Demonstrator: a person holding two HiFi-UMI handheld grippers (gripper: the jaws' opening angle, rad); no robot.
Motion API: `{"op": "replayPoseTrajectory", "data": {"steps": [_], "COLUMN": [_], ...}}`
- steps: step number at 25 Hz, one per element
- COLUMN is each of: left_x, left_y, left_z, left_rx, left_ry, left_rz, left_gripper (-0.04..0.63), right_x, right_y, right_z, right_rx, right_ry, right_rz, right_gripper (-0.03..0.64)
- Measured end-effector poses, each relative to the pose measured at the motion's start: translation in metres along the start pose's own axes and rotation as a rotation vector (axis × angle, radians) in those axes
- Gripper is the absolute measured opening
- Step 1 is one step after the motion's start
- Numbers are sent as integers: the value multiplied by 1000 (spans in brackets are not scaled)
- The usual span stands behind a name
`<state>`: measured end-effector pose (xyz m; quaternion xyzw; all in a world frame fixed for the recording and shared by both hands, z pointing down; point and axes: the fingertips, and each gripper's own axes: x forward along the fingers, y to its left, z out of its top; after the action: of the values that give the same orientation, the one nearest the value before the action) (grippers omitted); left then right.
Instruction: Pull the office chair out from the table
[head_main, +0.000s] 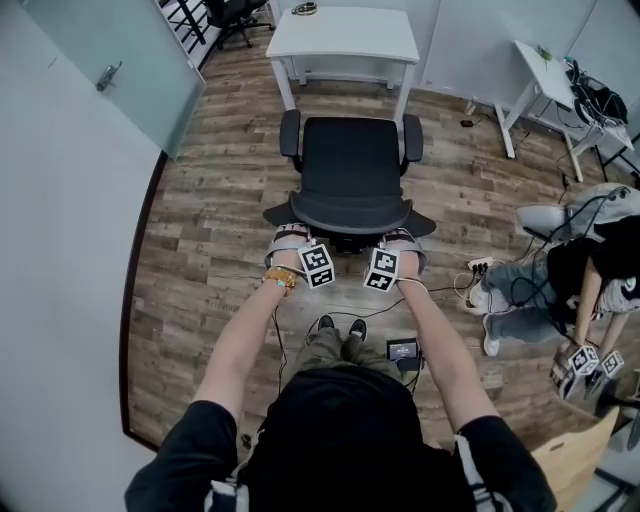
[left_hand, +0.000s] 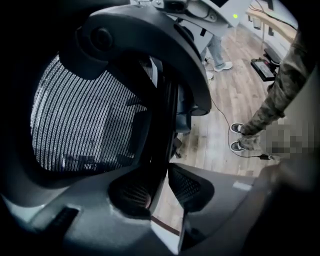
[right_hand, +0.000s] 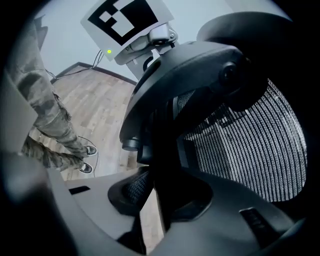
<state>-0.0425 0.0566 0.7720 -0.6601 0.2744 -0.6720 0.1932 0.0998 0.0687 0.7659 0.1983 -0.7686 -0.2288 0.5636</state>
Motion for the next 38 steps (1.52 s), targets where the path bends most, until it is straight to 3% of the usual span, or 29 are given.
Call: {"op": "replayPoseTrajectory", "data": {"steps": [38], "left_x": [-36], "left_y": [-44], "left_z": [-1], "left_rx": [76], "left_ry": [-65], "left_rz": [-7], "left_gripper": [109], "right_x": [-30], "right_y": [43], "right_z": [2], "right_rx": [55], "right_ry": [75], "right_rz": [2], "right_gripper": [84]}}
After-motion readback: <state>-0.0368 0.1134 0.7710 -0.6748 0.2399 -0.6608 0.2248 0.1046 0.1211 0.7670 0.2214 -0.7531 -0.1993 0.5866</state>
